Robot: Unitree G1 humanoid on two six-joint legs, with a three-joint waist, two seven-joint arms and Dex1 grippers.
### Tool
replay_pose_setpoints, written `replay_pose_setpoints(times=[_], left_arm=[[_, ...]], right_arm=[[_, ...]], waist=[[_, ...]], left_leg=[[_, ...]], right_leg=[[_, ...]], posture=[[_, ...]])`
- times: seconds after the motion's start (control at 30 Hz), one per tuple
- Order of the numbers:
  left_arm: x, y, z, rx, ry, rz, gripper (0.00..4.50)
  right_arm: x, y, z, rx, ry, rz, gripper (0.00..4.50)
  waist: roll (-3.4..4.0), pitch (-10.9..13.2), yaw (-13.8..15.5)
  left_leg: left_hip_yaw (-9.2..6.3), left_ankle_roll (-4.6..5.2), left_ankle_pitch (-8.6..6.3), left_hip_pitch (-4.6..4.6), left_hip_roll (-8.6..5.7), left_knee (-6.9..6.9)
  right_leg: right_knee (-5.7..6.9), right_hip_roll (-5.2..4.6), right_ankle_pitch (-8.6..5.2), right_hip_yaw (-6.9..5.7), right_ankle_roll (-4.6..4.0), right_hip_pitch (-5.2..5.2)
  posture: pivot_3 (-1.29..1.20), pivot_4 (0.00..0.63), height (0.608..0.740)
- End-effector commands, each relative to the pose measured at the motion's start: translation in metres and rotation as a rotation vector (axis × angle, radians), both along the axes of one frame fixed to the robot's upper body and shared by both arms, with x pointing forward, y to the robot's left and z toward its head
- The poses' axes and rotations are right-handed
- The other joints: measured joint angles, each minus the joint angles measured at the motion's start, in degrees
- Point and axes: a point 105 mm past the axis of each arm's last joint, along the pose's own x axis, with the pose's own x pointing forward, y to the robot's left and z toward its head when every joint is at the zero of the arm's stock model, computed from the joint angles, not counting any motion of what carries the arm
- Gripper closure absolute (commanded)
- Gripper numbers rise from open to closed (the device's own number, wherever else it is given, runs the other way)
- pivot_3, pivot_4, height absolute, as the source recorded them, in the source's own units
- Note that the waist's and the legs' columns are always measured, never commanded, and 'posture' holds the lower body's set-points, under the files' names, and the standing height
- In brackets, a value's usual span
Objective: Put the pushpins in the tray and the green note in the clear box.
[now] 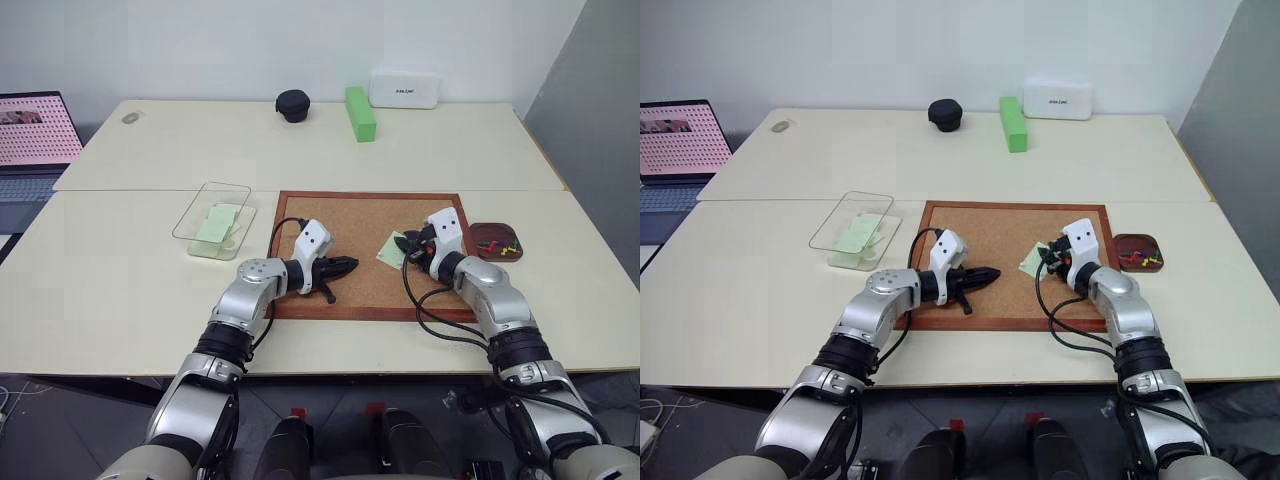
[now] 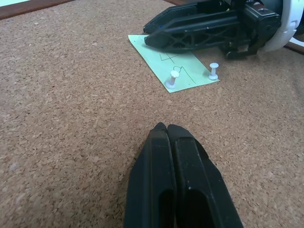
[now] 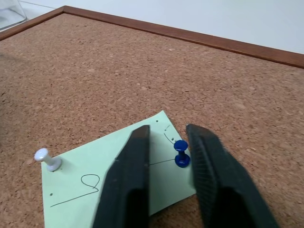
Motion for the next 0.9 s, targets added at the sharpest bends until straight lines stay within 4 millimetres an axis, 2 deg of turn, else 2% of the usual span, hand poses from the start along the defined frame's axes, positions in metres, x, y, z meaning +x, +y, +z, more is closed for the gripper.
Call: replay_pose_setpoints(times=[0.03,0.07,0.23,0.37,0.43,0.9], left_arm=[[0.0,-0.002,-0.008,0.024,0.016,0.015,4.5],[0.0,-0.002,-0.009,0.027,0.021,0.011,4.5],[-0.004,-0.003,-0.015,0.041,0.042,-0.002,4.5],[-0.008,-0.004,-0.018,0.047,0.082,-0.017,4.5],[-0.009,-0.004,-0.019,0.038,0.117,-0.01,4.5],[-0.013,-0.008,-0.018,0.041,0.148,-0.025,4.5]], right_arm=[[0.004,0.005,0.016,0.011,-0.054,0.019,4.29],[0.005,0.004,0.016,0.012,-0.055,0.014,4.45],[0.005,0.003,0.021,0.024,-0.073,0.005,4.45],[-0.002,0.009,0.047,0.063,-0.183,0.046,4.45],[-0.006,0.009,0.052,0.063,-0.2,0.055,4.45],[-0.014,-0.003,0.063,0.076,-0.223,0.016,4.45]], waist=[[0.0,0.0,-0.03],[0.0,0.0,-0.06],[0.0,0.0,-0.14],[0.0,0.0,-0.15],[0.0,0.0,-0.14],[0.0,0.0,-0.04]], left_leg=[[0.0,0.0,0.0,0.01,0.0,0.0],[0.0,0.0,0.0,0.01,0.0,0.0],[0.01,0.0,0.0,0.06,0.01,-0.02],[0.01,0.0,0.0,0.07,0.02,-0.02],[0.01,0.0,0.0,0.05,0.01,-0.04],[0.0,0.0,0.0,0.05,0.0,-0.07]], right_leg=[[0.0,0.0,0.0,0.0,0.0,0.0],[0.0,0.0,0.0,0.01,0.0,0.0],[0.01,0.02,0.0,0.02,0.0,0.03],[0.01,0.02,0.0,0.02,0.0,0.03],[-0.01,0.02,-0.01,0.01,-0.01,0.03],[-0.06,0.01,-0.02,0.0,-0.01,0.04]], posture=[[0.0,0.15,0.74],[0.0,0.15,0.74],[0.0,0.15,0.74],[0.0,0.15,0.74],[0.0,0.15,0.74],[0.0,0.15,0.74]])
